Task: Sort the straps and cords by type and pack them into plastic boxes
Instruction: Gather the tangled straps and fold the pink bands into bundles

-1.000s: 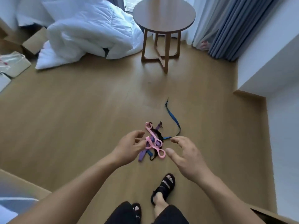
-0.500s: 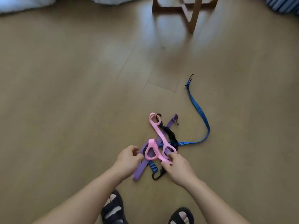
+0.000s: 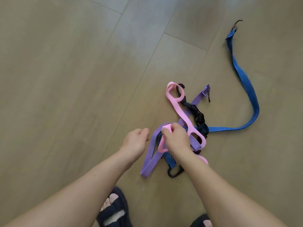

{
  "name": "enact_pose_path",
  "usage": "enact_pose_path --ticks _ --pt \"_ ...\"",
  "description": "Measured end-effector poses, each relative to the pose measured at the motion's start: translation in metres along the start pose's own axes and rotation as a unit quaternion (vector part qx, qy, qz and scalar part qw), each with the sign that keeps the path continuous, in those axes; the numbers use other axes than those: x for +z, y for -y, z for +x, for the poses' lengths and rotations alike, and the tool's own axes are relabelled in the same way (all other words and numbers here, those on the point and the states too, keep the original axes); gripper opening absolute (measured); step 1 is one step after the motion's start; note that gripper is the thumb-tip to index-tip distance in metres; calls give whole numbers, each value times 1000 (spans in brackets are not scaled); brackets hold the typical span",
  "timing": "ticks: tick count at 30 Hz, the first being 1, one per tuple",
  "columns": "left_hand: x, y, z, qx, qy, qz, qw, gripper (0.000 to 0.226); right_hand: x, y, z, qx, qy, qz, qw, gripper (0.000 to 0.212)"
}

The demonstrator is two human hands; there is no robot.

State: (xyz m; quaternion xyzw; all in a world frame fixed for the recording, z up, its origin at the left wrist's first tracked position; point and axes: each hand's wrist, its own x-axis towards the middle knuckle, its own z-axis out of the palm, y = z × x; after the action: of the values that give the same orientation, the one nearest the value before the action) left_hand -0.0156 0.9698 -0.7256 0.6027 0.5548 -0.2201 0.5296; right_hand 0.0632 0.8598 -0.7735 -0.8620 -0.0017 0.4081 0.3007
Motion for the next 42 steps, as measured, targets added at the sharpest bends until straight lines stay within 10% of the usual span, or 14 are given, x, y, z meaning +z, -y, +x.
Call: enact_pose_path --ticks 6,10,14,19,25,30,36,42 --pt "2 -31 -24 -102 150 -200 963 29 -36 -7 -91 -220 121 60 966 35" --pt "4 -49 -20 -65 146 -294 942 21 -59 -5 -74 -178 73 79 978 34" --pt "12 -38 -8 -97 101 -100 985 13 -50 18 -57 -196 120 95 968 33" --pt "0 -16 -3 -208 330 -72 918 29 -42 7 -70 -322 102 60 939 32" --pt "-10 -13 -15 -168 347 -104 917 23 -57 -1 -77 -393 105 -3 913 28" --pt "-8 -34 -14 -100 204 -285 931 26 -67 -4 -40 -292 40 26 955 20" --pt "-6 -30 -1 -62 112 -270 954 30 -49 -22 45 -41 -18 -244 969 33" --pt "-10 -26 -15 -37 122 -219 967 33 -36 -22 39 22 2 -125 992 11"
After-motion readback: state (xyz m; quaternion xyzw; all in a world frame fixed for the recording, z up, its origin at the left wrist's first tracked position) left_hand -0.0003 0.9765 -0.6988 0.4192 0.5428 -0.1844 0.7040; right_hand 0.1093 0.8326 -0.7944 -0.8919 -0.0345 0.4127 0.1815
